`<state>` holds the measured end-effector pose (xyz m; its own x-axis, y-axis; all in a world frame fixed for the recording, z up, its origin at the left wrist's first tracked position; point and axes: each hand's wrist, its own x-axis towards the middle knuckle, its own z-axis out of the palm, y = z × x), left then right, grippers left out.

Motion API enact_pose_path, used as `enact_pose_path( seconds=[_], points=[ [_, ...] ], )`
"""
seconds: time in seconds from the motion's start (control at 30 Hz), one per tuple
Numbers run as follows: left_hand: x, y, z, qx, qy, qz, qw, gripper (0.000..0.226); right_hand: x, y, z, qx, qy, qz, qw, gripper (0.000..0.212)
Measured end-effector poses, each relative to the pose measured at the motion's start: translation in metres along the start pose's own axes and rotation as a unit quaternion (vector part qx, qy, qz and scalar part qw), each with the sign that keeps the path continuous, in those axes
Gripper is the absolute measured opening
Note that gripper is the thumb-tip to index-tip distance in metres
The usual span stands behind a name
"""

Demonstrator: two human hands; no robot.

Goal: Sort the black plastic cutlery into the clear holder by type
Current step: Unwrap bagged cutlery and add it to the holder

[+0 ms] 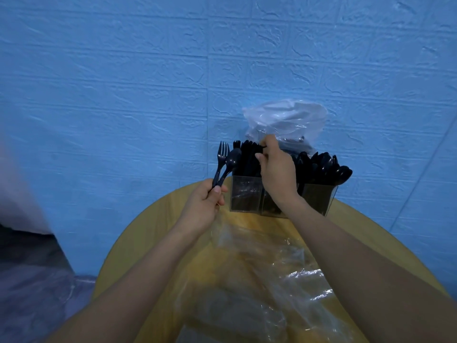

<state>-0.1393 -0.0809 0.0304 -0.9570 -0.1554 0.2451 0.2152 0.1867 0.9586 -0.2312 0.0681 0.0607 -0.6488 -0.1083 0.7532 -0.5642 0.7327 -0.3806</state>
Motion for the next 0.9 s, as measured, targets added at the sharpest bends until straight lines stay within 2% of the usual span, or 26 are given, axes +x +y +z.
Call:
enact_pose_path(
  seconds=[0.13, 0.23, 0.37, 0.47, 0.57, 0.67, 0.73, 0.8, 0.9],
  points=[
    [-0.002, 0.000, 0.001, 0.001, -0.028, -0.002, 1.000, 0.027, 0.001, -0.001, 0.001, -0.018, -0.037, -0.009, 0.999, 0.024],
    [-0.005, 0.002, 0.006, -0.011, -0.058, -0.003, 0.998, 0.029, 0.002, -0.011, -0.014, 0.082, -0.021, 0.022, 0.996, 0.025],
    [-0.013, 0.007, 0.019, -0.026, -0.126, 0.001, 0.992, 0.028, -0.002, -0.013, -0.037, 0.282, -0.114, 0.167, 0.938, 0.037],
    [-0.019, 0.012, 0.033, -0.029, -0.171, 0.005, 0.985, 0.027, -0.008, -0.004, -0.050, 0.360, -0.125, 0.238, 0.893, 0.020],
    [-0.021, 0.014, 0.043, -0.012, -0.188, 0.009, 0.982, 0.026, -0.006, 0.009, -0.067, 0.389, -0.076, 0.281, 0.874, 0.023],
    [-0.021, 0.013, 0.047, 0.005, -0.185, 0.003, 0.983, 0.026, 0.005, 0.024, -0.092, 0.397, 0.037, 0.329, 0.856, 0.027],
    [-0.021, 0.012, 0.047, -0.002, -0.152, -0.005, 0.988, 0.025, 0.009, 0.032, -0.110, 0.410, 0.105, 0.341, 0.839, 0.026],
    [-0.018, 0.010, 0.047, -0.019, -0.108, -0.012, 0.994, 0.026, 0.007, 0.038, -0.123, 0.384, 0.135, 0.322, 0.855, 0.024],
    [-0.013, 0.008, 0.049, -0.039, -0.078, -0.012, 0.996, 0.027, -0.001, 0.036, -0.125, 0.290, 0.132, 0.256, 0.913, 0.023]
  ],
)
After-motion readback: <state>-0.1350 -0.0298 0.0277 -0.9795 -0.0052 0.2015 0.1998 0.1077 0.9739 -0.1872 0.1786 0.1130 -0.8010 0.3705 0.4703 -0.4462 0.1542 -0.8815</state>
